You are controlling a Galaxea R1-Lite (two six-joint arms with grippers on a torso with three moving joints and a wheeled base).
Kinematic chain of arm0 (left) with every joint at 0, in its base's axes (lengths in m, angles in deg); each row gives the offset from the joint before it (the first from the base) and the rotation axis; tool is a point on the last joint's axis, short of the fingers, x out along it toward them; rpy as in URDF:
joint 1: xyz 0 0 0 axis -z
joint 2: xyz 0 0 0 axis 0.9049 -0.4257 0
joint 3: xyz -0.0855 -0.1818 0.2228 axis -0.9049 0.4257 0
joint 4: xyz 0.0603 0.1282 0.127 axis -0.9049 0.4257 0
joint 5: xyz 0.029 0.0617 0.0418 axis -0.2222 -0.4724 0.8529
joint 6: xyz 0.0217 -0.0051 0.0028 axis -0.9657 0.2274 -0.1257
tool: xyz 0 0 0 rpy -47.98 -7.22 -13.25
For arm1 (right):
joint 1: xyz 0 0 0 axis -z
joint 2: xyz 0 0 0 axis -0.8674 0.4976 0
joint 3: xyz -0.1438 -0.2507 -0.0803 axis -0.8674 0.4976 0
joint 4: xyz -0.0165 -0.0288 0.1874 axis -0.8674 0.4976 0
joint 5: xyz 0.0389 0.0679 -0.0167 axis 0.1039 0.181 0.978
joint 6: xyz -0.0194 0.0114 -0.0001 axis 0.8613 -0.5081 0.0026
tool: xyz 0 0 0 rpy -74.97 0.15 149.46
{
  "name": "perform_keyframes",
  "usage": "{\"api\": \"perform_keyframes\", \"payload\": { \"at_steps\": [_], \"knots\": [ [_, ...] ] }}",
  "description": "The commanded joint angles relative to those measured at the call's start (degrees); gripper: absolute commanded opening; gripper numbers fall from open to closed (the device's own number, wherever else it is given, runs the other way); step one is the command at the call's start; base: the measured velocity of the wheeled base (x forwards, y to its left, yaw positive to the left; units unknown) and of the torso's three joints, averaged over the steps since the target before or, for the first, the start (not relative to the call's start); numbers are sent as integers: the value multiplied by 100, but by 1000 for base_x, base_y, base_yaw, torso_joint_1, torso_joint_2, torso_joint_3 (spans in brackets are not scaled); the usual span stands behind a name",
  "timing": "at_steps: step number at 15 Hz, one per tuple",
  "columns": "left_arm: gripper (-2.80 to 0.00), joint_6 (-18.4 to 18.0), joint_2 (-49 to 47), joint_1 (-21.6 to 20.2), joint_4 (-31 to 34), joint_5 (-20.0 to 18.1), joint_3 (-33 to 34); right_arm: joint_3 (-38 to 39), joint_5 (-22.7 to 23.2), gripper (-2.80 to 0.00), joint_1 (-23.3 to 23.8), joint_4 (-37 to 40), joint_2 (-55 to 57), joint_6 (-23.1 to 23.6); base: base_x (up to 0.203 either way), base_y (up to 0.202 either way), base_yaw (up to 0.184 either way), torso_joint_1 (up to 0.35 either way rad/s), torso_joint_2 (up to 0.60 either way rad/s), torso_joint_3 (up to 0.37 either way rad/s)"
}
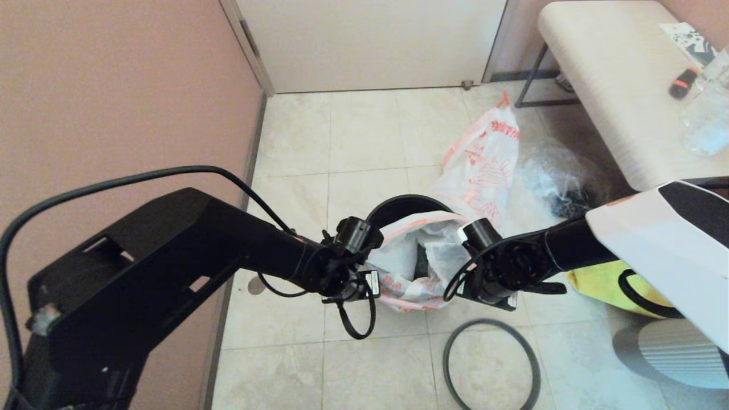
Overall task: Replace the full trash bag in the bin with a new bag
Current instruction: Put the new garbage bag on the trash can
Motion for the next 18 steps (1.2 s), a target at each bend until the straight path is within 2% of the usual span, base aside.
{"api": "perform_keyframes", "payload": {
  "at_steps": [1, 3, 4, 5, 9, 10, 12, 15, 16, 18],
  "knots": [
    [0, -15, 478, 33, 132, -24, 68, 239, -3, 0, -118, 82, -575, -66, 0, 0, 0, 0, 0, 0],
    [0, -9, 609, 54, 181, -57, 72, 483, 4, 0, -242, 102, -845, -151, 0, 0, 0, 0, 0, 0],
    [-280, 0, 581, 71, 176, -57, 66, 582, 7, 0, -259, 101, -929, -171, 0, 0, 0, 0, 0, 0],
    [-280, 36, 519, 109, 165, -57, 33, 664, -1, -280, -262, 94, -995, -180, 0, 0, 0, 0, 0, 0],
    [-280, 161, 536, 262, 170, -66, -18, 885, 4, -280, -222, 67, -1257, -271, 0, 0, 0, 0, 0, 0],
    [-280, 265, 447, 301, 169, -65, -137, 886, 4, -280, -170, 55, -1263, -264, 0, 0, 0, 0, 0, 0],
    [-280, 724, 88, 339, 219, -37, -584, 844, -10, -280, -100, 36, -1324, -263, 0, 0, 0, 0, 0, 0],
    [-280, 1057, -182, 268, 578, -63, -901, 829, 4, -280, -42, 39, -1338, -263, 0, 0, 0, 0, 0, 0],
    [0, 1071, -198, 216, 581, -66, -961, 829, 6, -280, -34, 32, -1324, -263, 0, 0, 0, 0, 0, 0],
    [0, 1073, -206, 192, 550, -66, -974, 811, 13, -280, -34, 32, -1316, -264, 0, 0, 0, 0, 0, 0]
  ]
}}
